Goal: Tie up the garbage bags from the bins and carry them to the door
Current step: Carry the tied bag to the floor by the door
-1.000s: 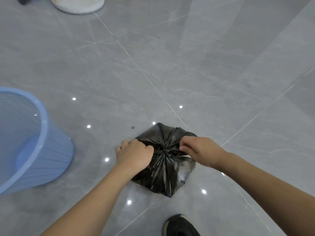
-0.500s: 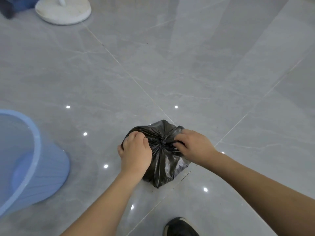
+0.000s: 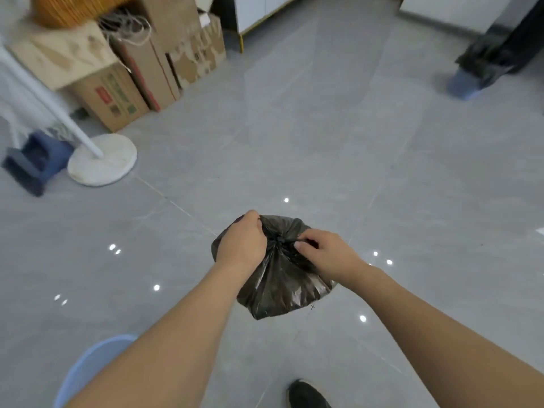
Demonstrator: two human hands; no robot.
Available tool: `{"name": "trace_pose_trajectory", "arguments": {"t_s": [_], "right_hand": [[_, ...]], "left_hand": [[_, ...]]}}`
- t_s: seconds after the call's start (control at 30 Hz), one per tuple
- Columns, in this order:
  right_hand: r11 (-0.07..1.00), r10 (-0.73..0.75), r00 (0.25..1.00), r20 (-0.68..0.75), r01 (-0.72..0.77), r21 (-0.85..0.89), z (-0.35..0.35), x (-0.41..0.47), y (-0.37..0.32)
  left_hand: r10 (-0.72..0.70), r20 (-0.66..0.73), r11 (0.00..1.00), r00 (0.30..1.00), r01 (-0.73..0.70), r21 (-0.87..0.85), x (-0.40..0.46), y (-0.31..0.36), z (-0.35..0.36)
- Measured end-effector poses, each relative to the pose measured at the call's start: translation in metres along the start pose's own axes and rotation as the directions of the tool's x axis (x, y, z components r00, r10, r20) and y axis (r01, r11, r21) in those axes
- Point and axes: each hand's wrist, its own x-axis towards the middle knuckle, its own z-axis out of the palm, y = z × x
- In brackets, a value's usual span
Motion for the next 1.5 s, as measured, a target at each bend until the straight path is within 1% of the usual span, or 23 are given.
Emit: {"name": "trace_pose_trajectory", "arguments": {"t_s": [0.1,0.23,0.33,0.43,0.5,0.6,0.8,0.93,1.03,1.2,1.37,1.43,1.5], "right_hand": [[0.998,-0.005,0.999,-0.041,0.007,0.059,-0.083,-0.031,-0.080],[0.995,-0.006,0.991,-0.132,0.019,0.101,-0.192,-0.077,-0.169],[0.987,-0.004,0.973,-0.229,0.040,0.153,-0.257,-0.107,-0.213],[0.971,0.026,0.951,-0.307,0.049,0.234,-0.308,-0.132,-0.235],[0.964,0.051,0.935,-0.350,0.046,0.263,-0.336,-0.148,-0.241],[0.962,0.094,0.911,-0.401,0.021,0.273,-0.374,-0.172,-0.241],[0.950,0.196,0.826,-0.528,-0.026,0.312,-0.451,-0.228,-0.227],[0.945,0.242,0.770,-0.590,-0.050,0.322,-0.495,-0.259,-0.216],[0.948,0.234,0.757,-0.610,-0.037,0.317,-0.518,-0.267,-0.213],[0.929,0.256,0.776,-0.576,-0.033,0.368,-0.550,-0.242,-0.212],[0.916,0.247,0.793,-0.557,-0.003,0.402,-0.583,-0.177,-0.219],[0.915,0.236,0.802,-0.549,0.007,0.404,-0.598,-0.141,-0.219],[0.918,0.229,0.809,-0.541,0.005,0.396,-0.618,-0.102,-0.217]], "left_hand": [[0.068,-0.034,0.998,0.997,-0.067,0.021,-0.009,0.075,-0.095],[0.159,-0.009,0.987,0.987,-0.158,0.025,-0.021,0.176,-0.211],[0.247,-0.001,0.967,0.969,-0.246,0.069,-0.027,0.244,-0.272],[0.289,-0.033,0.957,0.957,-0.287,0.044,-0.031,0.298,-0.307],[0.334,-0.040,0.942,0.942,-0.332,0.058,-0.033,0.329,-0.320],[0.428,0.012,0.900,0.904,-0.427,0.084,-0.035,0.374,-0.329],[0.562,0.045,0.827,0.826,-0.562,-0.004,-0.049,0.468,-0.322],[0.602,0.047,0.797,0.797,-0.597,-0.088,-0.070,0.511,-0.315],[0.624,0.051,0.779,0.780,-0.615,-0.125,-0.069,0.532,-0.320],[0.667,0.097,0.743,0.738,-0.653,-0.146,-0.038,0.556,-0.336],[0.649,0.048,0.753,0.759,-0.633,-0.180,0.023,0.566,-0.346],[0.640,0.071,0.763,0.765,-0.621,-0.179,0.055,0.570,-0.344],[0.622,0.099,0.782,0.777,-0.609,-0.136,0.093,0.574,-0.340]]}}
